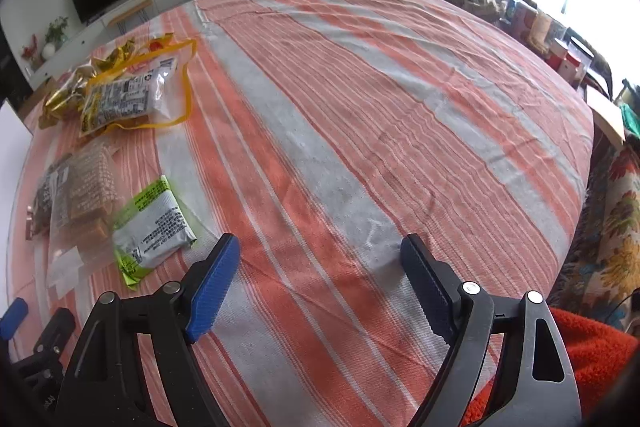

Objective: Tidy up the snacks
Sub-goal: 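Return both open tools over the remaining snacks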

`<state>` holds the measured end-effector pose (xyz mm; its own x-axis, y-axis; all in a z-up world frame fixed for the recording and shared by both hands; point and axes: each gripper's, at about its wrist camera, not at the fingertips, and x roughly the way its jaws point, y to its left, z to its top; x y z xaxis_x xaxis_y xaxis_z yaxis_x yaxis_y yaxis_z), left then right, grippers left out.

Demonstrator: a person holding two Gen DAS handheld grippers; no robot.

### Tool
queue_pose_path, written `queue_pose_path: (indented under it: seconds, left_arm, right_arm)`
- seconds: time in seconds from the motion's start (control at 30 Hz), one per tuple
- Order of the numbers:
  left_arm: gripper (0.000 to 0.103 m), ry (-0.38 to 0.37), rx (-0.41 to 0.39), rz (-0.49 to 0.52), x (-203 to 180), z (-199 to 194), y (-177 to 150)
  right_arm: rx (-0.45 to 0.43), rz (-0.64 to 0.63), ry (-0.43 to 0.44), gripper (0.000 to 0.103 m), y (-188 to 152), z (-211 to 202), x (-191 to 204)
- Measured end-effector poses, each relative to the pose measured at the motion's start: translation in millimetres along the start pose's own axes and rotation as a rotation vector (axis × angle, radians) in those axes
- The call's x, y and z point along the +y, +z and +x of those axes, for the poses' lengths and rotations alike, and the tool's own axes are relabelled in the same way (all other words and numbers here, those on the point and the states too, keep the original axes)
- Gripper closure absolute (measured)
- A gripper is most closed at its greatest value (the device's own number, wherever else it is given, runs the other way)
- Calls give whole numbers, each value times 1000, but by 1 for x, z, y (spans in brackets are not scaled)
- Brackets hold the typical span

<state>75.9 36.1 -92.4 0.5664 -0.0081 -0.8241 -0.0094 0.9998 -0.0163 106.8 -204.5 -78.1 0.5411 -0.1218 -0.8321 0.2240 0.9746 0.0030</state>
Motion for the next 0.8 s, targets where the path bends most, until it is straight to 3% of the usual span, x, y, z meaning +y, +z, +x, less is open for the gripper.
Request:
queue_pose_path:
  seconds: [0.8]
  left_arm:
    - [0, 0, 0, 1, 0, 0, 0]
  right_arm:
    - [15, -23, 9, 11, 0, 0, 6]
